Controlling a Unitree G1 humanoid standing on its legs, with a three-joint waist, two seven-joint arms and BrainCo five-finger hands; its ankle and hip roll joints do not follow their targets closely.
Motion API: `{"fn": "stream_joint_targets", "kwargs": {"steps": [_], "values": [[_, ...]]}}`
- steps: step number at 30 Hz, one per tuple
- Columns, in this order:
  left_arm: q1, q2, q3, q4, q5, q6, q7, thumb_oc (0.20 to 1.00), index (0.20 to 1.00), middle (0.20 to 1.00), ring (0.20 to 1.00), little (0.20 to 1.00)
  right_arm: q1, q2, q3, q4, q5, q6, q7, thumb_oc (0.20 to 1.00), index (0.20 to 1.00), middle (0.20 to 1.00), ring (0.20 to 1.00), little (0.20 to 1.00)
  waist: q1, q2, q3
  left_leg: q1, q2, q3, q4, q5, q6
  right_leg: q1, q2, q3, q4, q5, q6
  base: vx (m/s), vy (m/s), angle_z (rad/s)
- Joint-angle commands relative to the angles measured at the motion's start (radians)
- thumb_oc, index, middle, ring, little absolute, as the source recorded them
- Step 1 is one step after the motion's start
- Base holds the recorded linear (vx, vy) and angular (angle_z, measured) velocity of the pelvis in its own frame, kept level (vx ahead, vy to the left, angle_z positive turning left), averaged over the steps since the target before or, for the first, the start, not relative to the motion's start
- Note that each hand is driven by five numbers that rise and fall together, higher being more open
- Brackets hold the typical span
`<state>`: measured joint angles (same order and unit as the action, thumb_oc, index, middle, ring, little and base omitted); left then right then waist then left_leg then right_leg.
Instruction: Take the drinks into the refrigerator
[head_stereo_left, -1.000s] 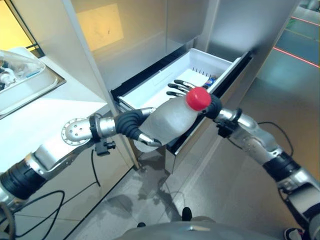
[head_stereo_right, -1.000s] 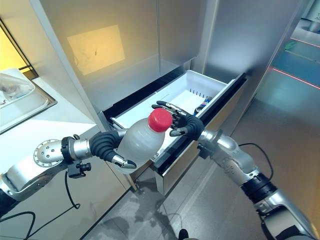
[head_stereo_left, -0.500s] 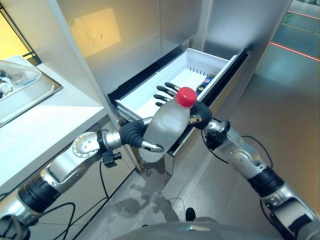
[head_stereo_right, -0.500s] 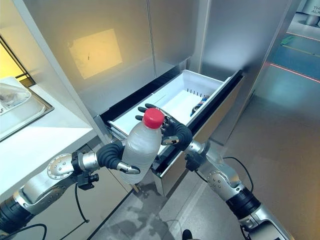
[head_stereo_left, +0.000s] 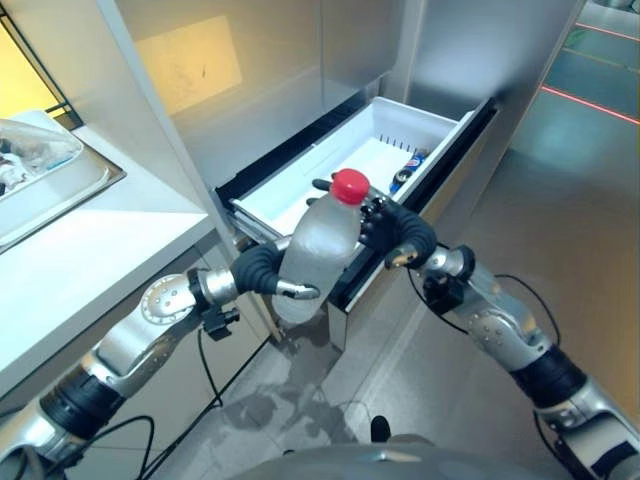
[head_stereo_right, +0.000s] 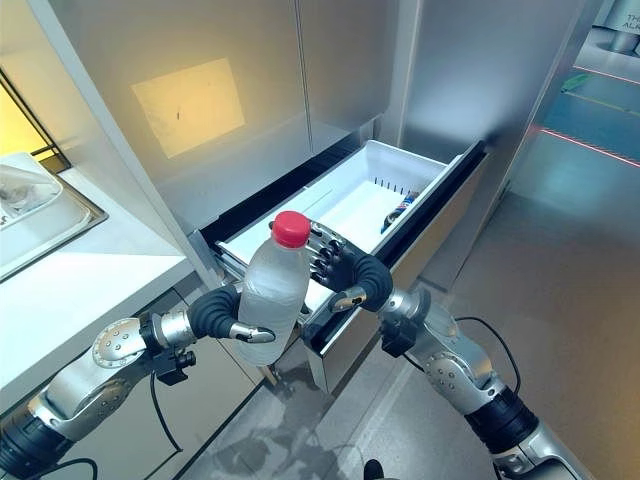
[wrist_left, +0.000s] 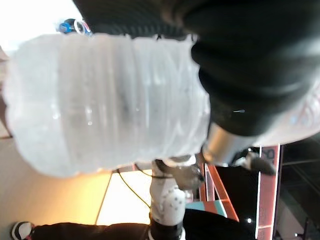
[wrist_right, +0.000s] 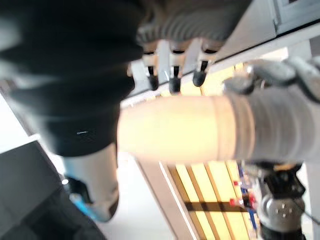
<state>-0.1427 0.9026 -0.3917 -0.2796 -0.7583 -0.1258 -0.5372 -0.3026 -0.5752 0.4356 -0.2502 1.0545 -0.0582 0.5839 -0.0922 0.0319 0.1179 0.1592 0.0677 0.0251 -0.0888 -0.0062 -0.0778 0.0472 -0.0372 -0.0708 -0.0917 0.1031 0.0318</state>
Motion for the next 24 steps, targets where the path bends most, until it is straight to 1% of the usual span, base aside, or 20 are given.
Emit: {"fn": "stream_joint_targets", "kwargs": {"steps": [1,8,9,11,14,15,19,24], "values": [[-0.082,-0.009,0.119,-0.016,-0.026,-0.089,0.011,0.2,0.2,0.2,0.2,0.2,0.001,0.019,-0.054,-0.061,0.058,-0.013,0.023,1.0,1.0,1.0,1.0,1.0,-0.003,-0.052,-0.013,0.003,-0.058,-0.039,0.044,-0.098,0.07,0.07,-0.002,-0.061,0.095,-0.187,0.034,0.0,0.0,0.0],[-0.1,-0.009,0.098,-0.003,-0.006,-0.09,0.012,0.2,0.2,0.2,0.2,0.2,-0.02,0.037,0.003,-0.065,0.057,0.008,0.017,1.0,1.0,1.0,1.0,1.0,-0.004,-0.051,-0.012,0.003,-0.059,-0.043,0.046,-0.097,0.069,0.073,-0.001,-0.061,0.092,-0.186,0.03,0.0,0.0,0.0],[-0.112,-0.007,0.084,-0.004,0.001,-0.089,0.011,0.2,0.2,0.2,0.2,0.2,-0.032,0.047,0.035,-0.064,0.063,0.023,0.022,1.0,1.0,1.0,1.0,1.0,-0.004,-0.052,-0.012,0.003,-0.059,-0.045,0.045,-0.095,0.068,0.075,0.0,-0.058,0.088,-0.185,0.028,0.0,0.0,0.0],[-0.116,-0.008,0.079,-0.003,0.006,-0.09,0.011,0.2,0.2,0.2,0.2,0.2,-0.04,0.05,0.048,-0.062,0.062,0.026,0.024,1.0,1.0,1.0,1.0,1.0,-0.004,-0.052,-0.011,0.003,-0.058,-0.046,0.046,-0.095,0.067,0.075,0.001,-0.057,0.086,-0.185,0.027,0.0,0.0,0.0],[-0.128,-0.001,0.067,-0.002,0.026,-0.094,0.019,0.2,0.2,0.2,0.2,0.2,-0.067,0.07,0.106,-0.061,0.082,0.047,0.022,1.0,1.0,1.0,1.0,1.0,-0.002,-0.054,-0.01,0.0,-0.058,-0.047,0.047,-0.094,0.065,0.074,0.001,-0.058,0.083,-0.183,0.024,-0.01,-0.006,0.03],[-0.127,-0.001,0.067,-0.002,0.026,-0.095,0.019,0.2,0.2,0.2,0.2,0.2,-0.068,0.07,0.106,-0.06,0.082,0.046,0.022,1.0,1.0,1.0,1.0,1.0,-0.002,-0.054,-0.009,0.0,-0.058,-0.048,0.047,-0.094,0.065,0.074,0.001,-0.058,0.083,-0.183,0.024,-0.02,-0.008,0.04],[-0.147,-0.005,0.049,0.014,0.049,-0.098,0.037,0.2,0.2,0.2,0.2,0.2,-0.136,0.105,0.168,-0.041,0.084,0.046,-0.001,1.0,1.0,1.0,1.0,1.0,0.004,-0.053,-0.006,-0.004,-0.058,-0.05,0.051,-0.094,0.067,0.073,0.0,-0.057,0.084,-0.183,0.022,0.0,-0.001,0.01],[-0.142,-0.007,0.045,0.014,0.068,-0.092,0.044,0.2,0.2,0.2,0.2,0.2,-0.173,0.142,0.195,-0.011,0.084,0.04,-0.02,1.0,1.0,1.0,1.0,1.0,0.009,-0.053,-0.006,-0.004,-0.059,-0.052,0.051,-0.095,0.068,0.074,-0.001,-0.057,0.082,-0.182,0.022,0.0,0.0,0.0]]}}
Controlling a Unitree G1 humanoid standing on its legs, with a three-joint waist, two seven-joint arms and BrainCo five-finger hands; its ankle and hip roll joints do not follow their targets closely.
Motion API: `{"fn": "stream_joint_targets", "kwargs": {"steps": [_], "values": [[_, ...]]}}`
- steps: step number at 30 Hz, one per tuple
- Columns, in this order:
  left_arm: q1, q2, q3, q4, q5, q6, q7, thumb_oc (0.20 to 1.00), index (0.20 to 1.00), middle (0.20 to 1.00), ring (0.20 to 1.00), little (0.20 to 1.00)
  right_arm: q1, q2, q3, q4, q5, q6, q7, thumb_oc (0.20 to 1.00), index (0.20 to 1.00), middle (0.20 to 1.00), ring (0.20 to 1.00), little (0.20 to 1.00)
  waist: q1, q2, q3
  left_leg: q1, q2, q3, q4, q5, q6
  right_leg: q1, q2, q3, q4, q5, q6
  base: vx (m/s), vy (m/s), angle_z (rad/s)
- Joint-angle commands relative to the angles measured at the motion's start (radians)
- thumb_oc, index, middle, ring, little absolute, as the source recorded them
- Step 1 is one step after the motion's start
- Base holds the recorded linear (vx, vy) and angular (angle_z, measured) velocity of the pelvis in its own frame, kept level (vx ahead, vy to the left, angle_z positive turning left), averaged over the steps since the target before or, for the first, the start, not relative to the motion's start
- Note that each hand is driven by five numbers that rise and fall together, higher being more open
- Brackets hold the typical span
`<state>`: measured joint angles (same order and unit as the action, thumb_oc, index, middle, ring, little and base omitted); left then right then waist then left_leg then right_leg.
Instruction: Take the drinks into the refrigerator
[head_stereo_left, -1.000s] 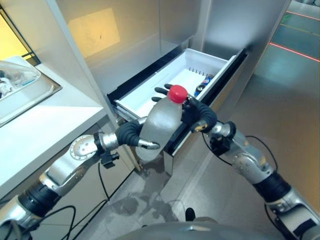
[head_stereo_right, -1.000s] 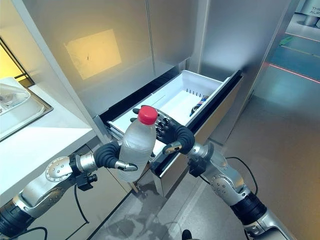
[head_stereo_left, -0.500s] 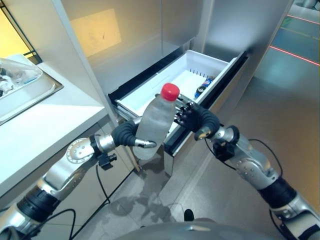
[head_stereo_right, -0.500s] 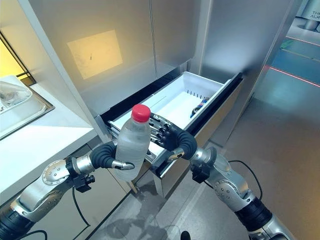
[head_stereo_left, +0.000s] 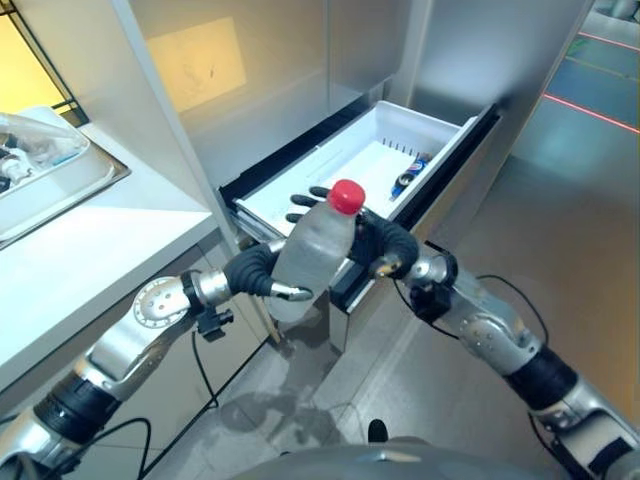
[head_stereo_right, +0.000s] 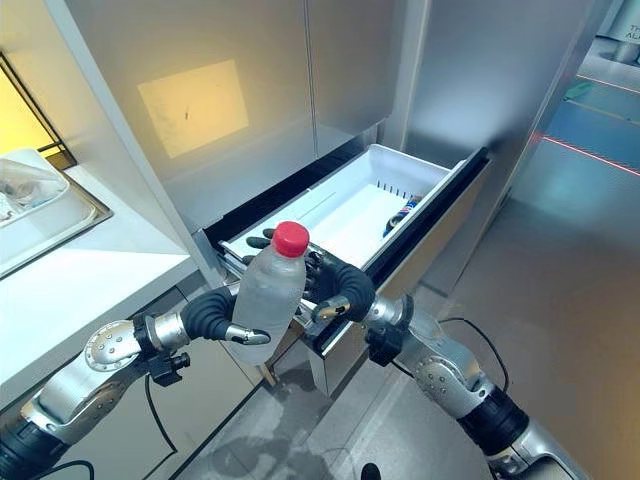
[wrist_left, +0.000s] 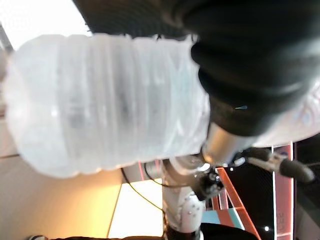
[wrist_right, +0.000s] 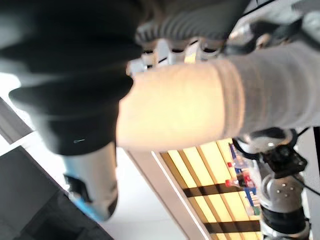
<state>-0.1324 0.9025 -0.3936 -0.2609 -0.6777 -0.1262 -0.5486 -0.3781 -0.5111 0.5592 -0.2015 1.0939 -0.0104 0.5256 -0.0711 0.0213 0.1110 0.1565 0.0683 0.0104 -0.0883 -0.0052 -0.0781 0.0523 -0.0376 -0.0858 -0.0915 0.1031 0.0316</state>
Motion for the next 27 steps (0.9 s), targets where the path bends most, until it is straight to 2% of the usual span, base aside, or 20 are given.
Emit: {"fn": "stream_joint_targets", "kwargs": {"steps": [1,11,19,20,21,22,27], "values": [[-0.151,-0.012,0.044,0.002,-0.007,-0.093,0.061,0.2,0.2,0.2,0.2,0.2,-0.118,0.096,0.085,-0.045,0.048,-0.01,0.028,1.0,1.0,1.0,1.0,1.0,-0.009,-0.041,0.002,-0.002,-0.061,-0.039,0.05,-0.095,0.069,0.069,-0.002,-0.043,0.083,-0.183,0.021,0.0,0.0,0.0],[-0.153,-0.031,0.047,0.025,0.014,-0.091,0.086,0.2,0.2,0.2,0.2,0.2,-0.177,0.153,0.118,0.006,-0.002,-0.039,-0.007,1.0,1.0,1.0,1.0,1.0,0.002,-0.041,0.003,-0.002,-0.065,-0.044,0.053,-0.099,0.073,0.073,-0.004,-0.042,0.085,-0.184,0.022,0.0,0.004,0.03],[-0.16,-0.038,0.045,0.036,0.001,-0.092,0.101,0.2,0.2,0.2,0.2,0.2,-0.178,0.148,0.105,0.023,-0.059,-0.063,-0.026,1.0,1.0,1.0,1.0,1.0,0.002,-0.047,-0.001,-0.011,-0.066,-0.054,0.052,-0.09,0.073,0.067,-0.005,-0.047,0.085,-0.181,0.018,0.0,0.0,0.0],[-0.159,-0.039,0.047,0.035,0.001,-0.092,0.101,0.2,0.2,0.2,0.2,0.2,-0.173,0.142,0.104,0.025,-0.072,-0.066,-0.028,0.501,0.501,0.501,0.501,0.501,0.001,-0.047,-0.001,-0.011,-0.066,-0.055,0.052,-0.089,0.072,0.066,-0.005,-0.048,0.087,-0.181,0.018,0.0,0.0,0.04],[-0.159,-0.037,0.05,0.034,0.001,-0.091,0.101,0.2,0.2,0.2,0.2,0.2,-0.171,0.131,0.1,0.019,-0.087,-0.067,-0.026,0.398,0.398,0.398,0.398,0.398,0.0,-0.048,0.0,-0.011,-0.066,-0.054,0.052,-0.089,0.072,0.066,-0.005,-0.049,0.086,-0.181,0.018,0.0,-0.001,0.04],[-0.161,-0.038,0.05,0.036,0.0,-0.091,0.101,0.2,0.2,0.2,0.2,0.2,-0.163,0.125,0.096,0.015,-0.086,-0.062,-0.02,0.2,0.2,0.2,0.2,0.2,0.0,-0.048,-0.001,-0.011,-0.065,-0.056,0.051,-0.088,0.072,0.066,-0.005,-0.049,0.086,-0.181,0.018,0.0,0.0,0.0],[-0.148,-0.037,0.063,0.033,-0.001,-0.093,0.1,0.2,0.2,0.2,0.2,0.2,-0.139,0.081,0.076,0.003,-0.129,-0.065,-0.009,0.2,0.2,0.2,0.2,0.2,-0.002,-0.05,-0.001,-0.01,-0.066,-0.059,0.051,-0.088,0.072,0.067,-0.004,-0.048,0.087,-0.183,0.018,0.0,0.0,0.0]]}}
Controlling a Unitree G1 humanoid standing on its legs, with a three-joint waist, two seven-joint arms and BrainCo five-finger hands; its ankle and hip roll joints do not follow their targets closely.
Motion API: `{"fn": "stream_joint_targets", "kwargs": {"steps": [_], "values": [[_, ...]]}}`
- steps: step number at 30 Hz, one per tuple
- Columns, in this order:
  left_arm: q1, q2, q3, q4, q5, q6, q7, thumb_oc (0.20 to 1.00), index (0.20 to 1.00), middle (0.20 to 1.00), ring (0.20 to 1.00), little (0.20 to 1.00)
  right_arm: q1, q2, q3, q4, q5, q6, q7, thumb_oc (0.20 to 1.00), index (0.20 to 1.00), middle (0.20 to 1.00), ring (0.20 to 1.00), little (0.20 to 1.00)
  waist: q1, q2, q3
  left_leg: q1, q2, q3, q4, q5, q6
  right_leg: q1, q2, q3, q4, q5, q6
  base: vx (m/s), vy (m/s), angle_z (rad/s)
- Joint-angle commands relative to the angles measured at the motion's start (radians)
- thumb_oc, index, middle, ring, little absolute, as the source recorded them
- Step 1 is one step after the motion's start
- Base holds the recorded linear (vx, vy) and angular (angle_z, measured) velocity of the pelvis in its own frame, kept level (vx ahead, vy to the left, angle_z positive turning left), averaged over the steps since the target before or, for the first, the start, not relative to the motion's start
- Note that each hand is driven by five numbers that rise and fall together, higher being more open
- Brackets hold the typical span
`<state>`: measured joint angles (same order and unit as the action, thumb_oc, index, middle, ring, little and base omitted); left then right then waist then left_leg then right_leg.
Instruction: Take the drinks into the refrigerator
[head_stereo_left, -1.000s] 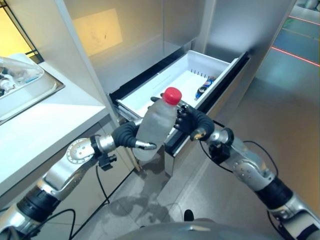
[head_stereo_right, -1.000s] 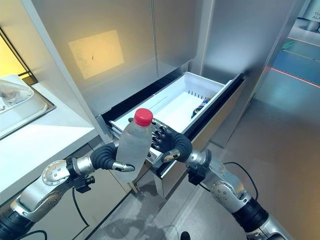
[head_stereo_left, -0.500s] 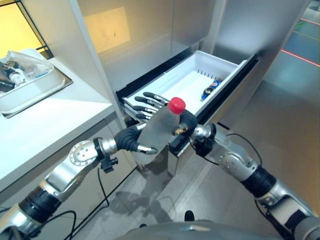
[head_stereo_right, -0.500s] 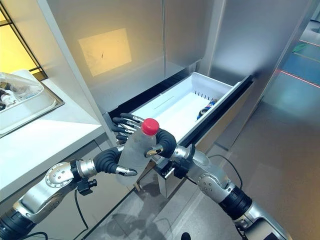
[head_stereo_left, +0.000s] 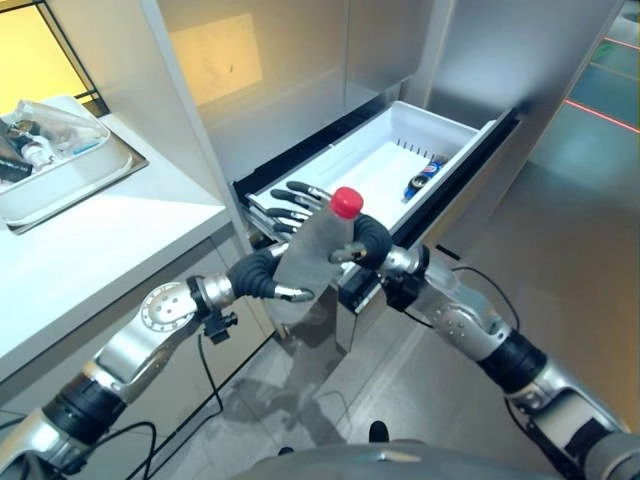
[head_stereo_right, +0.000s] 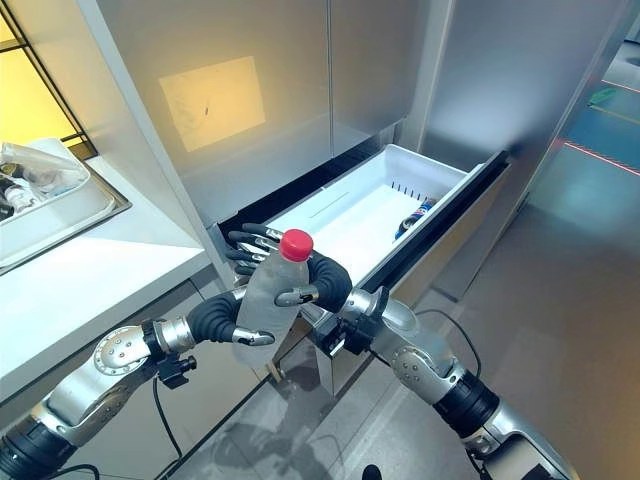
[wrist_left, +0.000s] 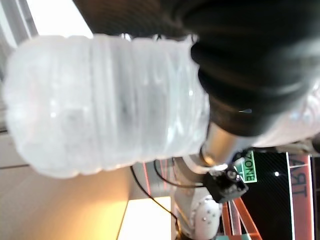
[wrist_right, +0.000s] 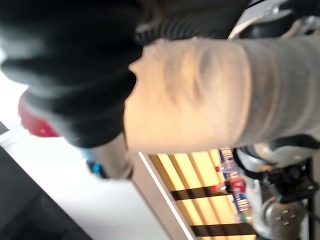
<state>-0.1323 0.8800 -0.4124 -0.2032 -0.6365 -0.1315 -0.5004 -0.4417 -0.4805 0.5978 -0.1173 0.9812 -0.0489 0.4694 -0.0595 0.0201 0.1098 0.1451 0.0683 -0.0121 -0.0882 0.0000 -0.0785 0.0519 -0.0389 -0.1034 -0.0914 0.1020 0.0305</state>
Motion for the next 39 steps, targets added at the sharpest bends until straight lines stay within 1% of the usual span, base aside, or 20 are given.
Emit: {"fn": "stream_joint_targets", "kwargs": {"steps": [1,5,7,8,9,10,11,12,16,19,20,21,22,23,24,25,31,32,33,39], "values": [[-0.144,-0.011,0.088,-0.028,-0.041,-0.086,0.049,0.2,0.2,0.2,0.2,0.2,-0.074,0.037,0.034,-0.086,-0.038,-0.029,0.049,0.2,0.2,0.2,0.2,0.2,-0.014,-0.05,0.0,0.002,-0.066,-0.038,0.05,-0.094,0.073,0.068,-0.002,-0.03,0.087,-0.182,0.019,0.0,0.0,0.0],[-0.14,-0.012,0.101,-0.026,-0.035,-0.087,0.049,0.2,0.2,0.2,0.2,0.2,-0.048,0.015,0.027,-0.085,-0.047,-0.011,0.064,0.2,0.2,0.2,0.2,0.2,-0.015,-0.05,-0.001,0.003,-0.065,-0.04,0.05,-0.094,0.072,0.068,-0.002,-0.03,0.09,-0.184,0.018,0.0,0.0,0.0],[-0.141,-0.011,0.107,-0.024,-0.036,-0.089,0.052,0.2,0.2,0.2,0.2,0.2,-0.034,0.011,0.029,-0.085,-0.025,0.007,0.074,0.2,0.2,0.2,0.2,0.2,-0.016,-0.051,-0.001,0.003,-0.065,-0.041,0.05,-0.094,0.072,0.068,-0.002,-0.031,0.091,-0.185,0.018,0.0,0.0,0.0],[-0.141,-0.011,0.109,-0.022,-0.034,-0.091,0.052,0.2,0.2,0.2,0.2,0.2,-0.024,0.012,0.034,-0.079,-0.005,0.026,0.081,0.2,0.2,0.2,0.2,0.2,-0.016,-0.05,0.0,0.01,-0.063,-0.042,0.048,-0.101,0.071,0.074,0.001,-0.031,0.09,-0.191,0.018,0.0,0.0,0.0],[-0.142,-0.009,0.113,-0.024,-0.031,-0.093,0.052,0.2,0.2,0.2,0.2,0.2,-0.024,0.01,0.038,-0.075,0.004,0.036,0.085,0.2,0.2,0.2,0.2,0.2,-0.016,-0.051,0.001,0.004,-0.065,-0.042,0.049,-0.094,0.072,0.069,-0.001,-0.032,0.09,-0.185,0.018,0.02,-0.006,0.03],[-0.141,-0.009,0.113,-0.024,-0.031,-0.092,0.052,0.2,0.2,0.2,0.2,0.2,-0.023,0.01,0.039,-0.075,0.004,0.036,0.085,0.2,0.2,0.2,0.2,0.2,-0.016,-0.05,0.001,0.01,-0.062,-0.042,0.047,-0.1,0.071,0.074,0.001,-0.031,0.09,-0.191,0.018,0.0,-0.002,0.04],[-0.143,-0.004,0.117,-0.022,-0.029,-0.091,0.053,0.2,0.2,0.2,0.2,0.2,-0.015,0.004,0.045,-0.075,0.036,0.065,0.095,0.2,0.2,0.2,0.2,0.2,-0.015,-0.051,0.001,0.012,-0.062,-0.042,0.046,-0.1,0.07,0.075,0.001,-0.032,0.09,-0.191,0.018,0.03,-0.006,0.11],[-0.145,0.001,0.118,-0.022,-0.028,-0.091,0.053,0.2,0.2,0.2,0.2,0.2,-0.019,-0.006,0.051,-0.081,0.044,0.076,0.102,0.2,0.2,0.2,0.2,0.2,-0.015,-0.052,0.001,0.012,-0.062,-0.042,0.047,-0.1,0.07,0.074,0.001,-0.032,0.092,-0.192,0.017,0.01,-0.003,0.14],[-0.155,0.011,0.119,-0.017,-0.021,-0.094,0.054,0.2,0.2,0.2,0.2,0.2,-0.018,-0.05,0.06,-0.113,0.085,0.111,0.118,0.2,0.2,0.2,0.2,0.2,-0.015,-0.055,0.004,0.011,-0.06,-0.046,0.045,-0.098,0.069,0.073,0.001,-0.034,0.095,-0.194,0.017,0.0,-0.001,0.04],[-0.154,0.013,0.117,-0.015,-0.018,-0.094,0.053,0.2,0.2,0.2,0.2,0.2,-0.009,-0.055,0.068,-0.117,0.112,0.123,0.12,0.2,0.2,0.2,0.2,0.2,-0.015,-0.055,0.006,0.01,-0.059,-0.047,0.045,-0.097,0.069,0.073,0.001,-0.034,0.096,-0.194,0.016,0.0,0.0,0.0],[-0.154,0.016,0.119,-0.016,-0.015,-0.094,0.054,0.2,0.2,0.2,0.2,0.2,-0.008,-0.058,0.07,-0.116,0.111,0.122,0.118,0.294,0.294,0.294,0.294,0.294,-0.015,-0.056,0.007,0.009,-0.059,-0.048,0.045,-0.097,0.069,0.072,0.002,-0.035,0.096,-0.194,0.016,0.0,0.0,0.0],[-0.153,0.018,0.122,-0.016,-0.014,-0.094,0.056,0.2,0.2,0.2,0.2,0.2,-0.009,-0.06,0.073,-0.116,0.108,0.123,0.117,0.536,0.536,0.536,0.536,0.536,-0.015,-0.056,0.006,0.009,-0.06,-0.049,0.046,-0.097,0.069,0.071,0.002,-0.034,0.096,-0.194,0.016,0.0,0.0,0.0],[-0.153,0.019,0.126,-0.015,-0.016,-0.093,0.056,0.2,0.2,0.2,0.2,0.2,-0.007,-0.059,0.076,-0.113,0.107,0.124,0.115,0.561,0.561,0.561,0.561,0.561,-0.015,-0.056,0.006,0.008,-0.06,-0.048,0.046,-0.097,0.069,0.071,0.002,-0.034,0.096,-0.194,0.016,0.0,0.0,0.0],[-0.15,0.018,0.13,-0.016,-0.016,-0.093,0.056,0.2,0.2,0.2,0.2,0.2,-0.007,-0.057,0.078,-0.11,0.106,0.125,0.117,0.467,0.467,0.467,0.467,0.467,-0.014,-0.056,0.006,0.008,-0.06,-0.048,0.047,-0.097,0.069,0.071,0.002,-0.035,0.096,-0.194,0.017,0.0,0.0,0.0],[-0.149,0.017,0.131,-0.017,-0.018,-0.093,0.055,0.2,0.2,0.2,0.2,0.2,-0.007,-0.057,0.081,-0.108,0.105,0.126,0.118,0.567,0.567,0.567,0.567,0.567,-0.014,-0.056,0.007,0.008,-0.06,-0.048,0.047,-0.097,0.069,0.071,0.001,-0.035,0.096,-0.193,0.017,0.0,0.0,0.0],[-0.147,0.015,0.133,-0.018,-0.02,-0.094,0.055,0.2,0.2,0.2,0.2,0.2,-0.012,-0.059,0.083,-0.109,0.097,0.126,0.124,1.0,1.0,1.0,1.0,1.0,-0.013,-0.056,0.007,0.007,-0.061,-0.048,0.047,-0.097,0.069,0.071,0.002,-0.035,0.097,-0.194,0.017,0.0,0.0,0.0],[-0.135,-0.004,0.151,-0.019,-0.02,-0.097,0.06,0.2,0.2,0.2,0.2,0.2,-0.023,-0.057,0.063,-0.12,0.053,0.097,0.124,1.0,1.0,1.0,1.0,1.0,-0.011,-0.055,0.007,0.007,-0.062,-0.049,0.047,-0.098,0.071,0.071,0.001,-0.036,0.096,-0.193,0.018,0.0,0.0,0.0],[-0.133,-0.006,0.155,-0.021,-0.02,-0.099,0.06,0.2,0.2,0.2,0.2,0.2,-0.022,-0.055,0.059,-0.119,0.038,0.085,0.123,1.0,1.0,1.0,1.0,1.0,-0.012,-0.056,0.006,0.0,-0.064,-0.049,0.048,-0.091,0.072,0.065,-0.002,-0.038,0.096,-0.186,0.018,0.0,0.0,0.0],[-0.131,-0.01,0.157,-0.022,-0.02,-0.1,0.061,0.2,0.2,0.2,0.2,0.2,-0.022,-0.053,0.056,-0.121,0.027,0.079,0.12,1.0,1.0,1.0,1.0,1.0,-0.012,-0.054,0.006,0.006,-0.062,-0.049,0.046,-0.097,0.072,0.07,0.001,-0.037,0.095,-0.192,0.018,0.0,0.0,0.0],[-0.121,-0.034,0.172,-0.02,-0.026,-0.099,0.062,0.2,0.2,0.2,0.2,0.2,0.004,-0.037,0.035,-0.118,-0.005,0.069,0.121,1.0,1.0,1.0,1.0,1.0,-0.014,-0.055,0.004,-0.001,-0.065,-0.049,0.047,-0.089,0.074,0.065,-0.002,-0.038,0.091,-0.183,0.019,0.0,0.0,0.0]]}}
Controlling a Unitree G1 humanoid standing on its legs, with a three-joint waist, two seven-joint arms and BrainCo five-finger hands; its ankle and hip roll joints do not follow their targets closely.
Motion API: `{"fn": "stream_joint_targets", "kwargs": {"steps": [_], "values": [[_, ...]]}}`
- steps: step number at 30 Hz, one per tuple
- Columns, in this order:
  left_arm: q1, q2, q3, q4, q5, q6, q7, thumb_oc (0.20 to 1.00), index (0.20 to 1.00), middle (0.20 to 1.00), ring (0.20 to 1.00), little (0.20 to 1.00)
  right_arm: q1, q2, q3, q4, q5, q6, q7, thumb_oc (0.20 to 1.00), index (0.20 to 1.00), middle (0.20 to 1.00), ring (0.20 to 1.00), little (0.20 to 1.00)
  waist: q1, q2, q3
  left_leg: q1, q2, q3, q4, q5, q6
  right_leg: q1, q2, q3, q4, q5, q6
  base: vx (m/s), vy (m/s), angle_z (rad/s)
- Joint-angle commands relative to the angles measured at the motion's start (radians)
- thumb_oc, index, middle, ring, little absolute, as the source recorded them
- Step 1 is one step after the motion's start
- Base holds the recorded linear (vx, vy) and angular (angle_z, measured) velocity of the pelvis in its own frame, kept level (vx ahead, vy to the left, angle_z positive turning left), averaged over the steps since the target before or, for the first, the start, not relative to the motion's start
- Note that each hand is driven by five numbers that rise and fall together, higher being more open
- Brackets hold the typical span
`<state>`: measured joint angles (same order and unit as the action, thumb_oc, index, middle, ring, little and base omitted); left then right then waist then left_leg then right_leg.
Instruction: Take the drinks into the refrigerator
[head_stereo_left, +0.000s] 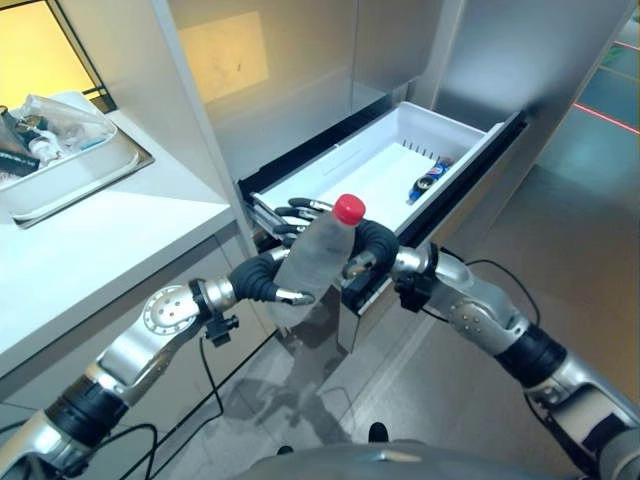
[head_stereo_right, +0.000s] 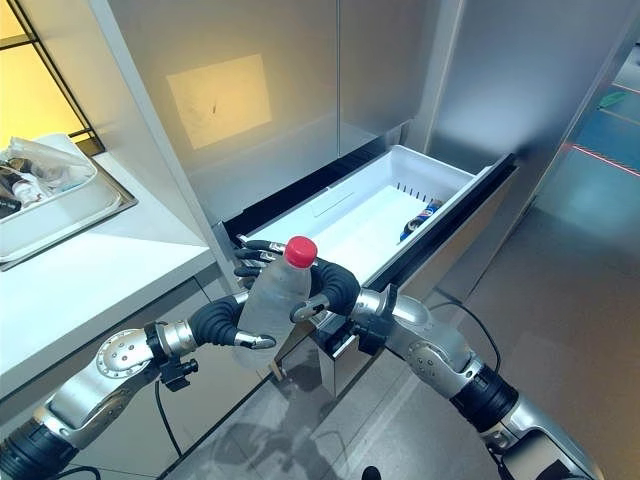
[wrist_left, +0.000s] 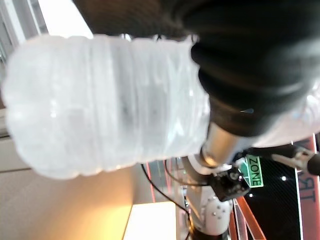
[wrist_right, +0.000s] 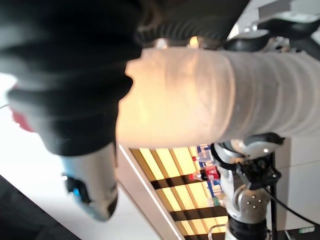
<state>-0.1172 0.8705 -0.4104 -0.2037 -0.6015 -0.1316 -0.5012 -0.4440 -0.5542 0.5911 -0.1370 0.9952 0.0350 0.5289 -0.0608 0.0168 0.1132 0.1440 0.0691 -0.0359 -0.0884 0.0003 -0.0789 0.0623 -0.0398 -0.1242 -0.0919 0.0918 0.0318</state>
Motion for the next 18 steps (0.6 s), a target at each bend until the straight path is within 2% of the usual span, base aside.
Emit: {"fn": "stream_joint_targets", "kwargs": {"steps": [1,18], "values": [[-0.136,-0.027,0.169,-0.018,-0.059,-0.102,0.067,0.2,0.2,0.2,0.2,0.2,0.011,0.041,0.041,-0.091,-0.023,-0.021,0.058,1.0,1.0,1.0,1.0,1.0,-0.012,-0.051,0.001,0.0,-0.066,-0.025,0.047,-0.089,0.074,0.055,-0.001,-0.017,0.091,-0.172,0.017,0.0,0.0,0.0],[-0.153,-0.055,0.166,-0.017,-0.058,-0.108,0.081,0.2,0.2,0.2,0.2,0.2,0.016,0.114,0.087,-0.006,-0.083,-0.036,0.049,1.0,1.0,1.0,1.0,1.0,-0.009,-0.045,0.006,-0.004,-0.066,-0.029,0.043,-0.083,0.073,0.056,-0.001,-0.018,0.088,-0.172,0.016,0.0,0.0,0.0]]}}
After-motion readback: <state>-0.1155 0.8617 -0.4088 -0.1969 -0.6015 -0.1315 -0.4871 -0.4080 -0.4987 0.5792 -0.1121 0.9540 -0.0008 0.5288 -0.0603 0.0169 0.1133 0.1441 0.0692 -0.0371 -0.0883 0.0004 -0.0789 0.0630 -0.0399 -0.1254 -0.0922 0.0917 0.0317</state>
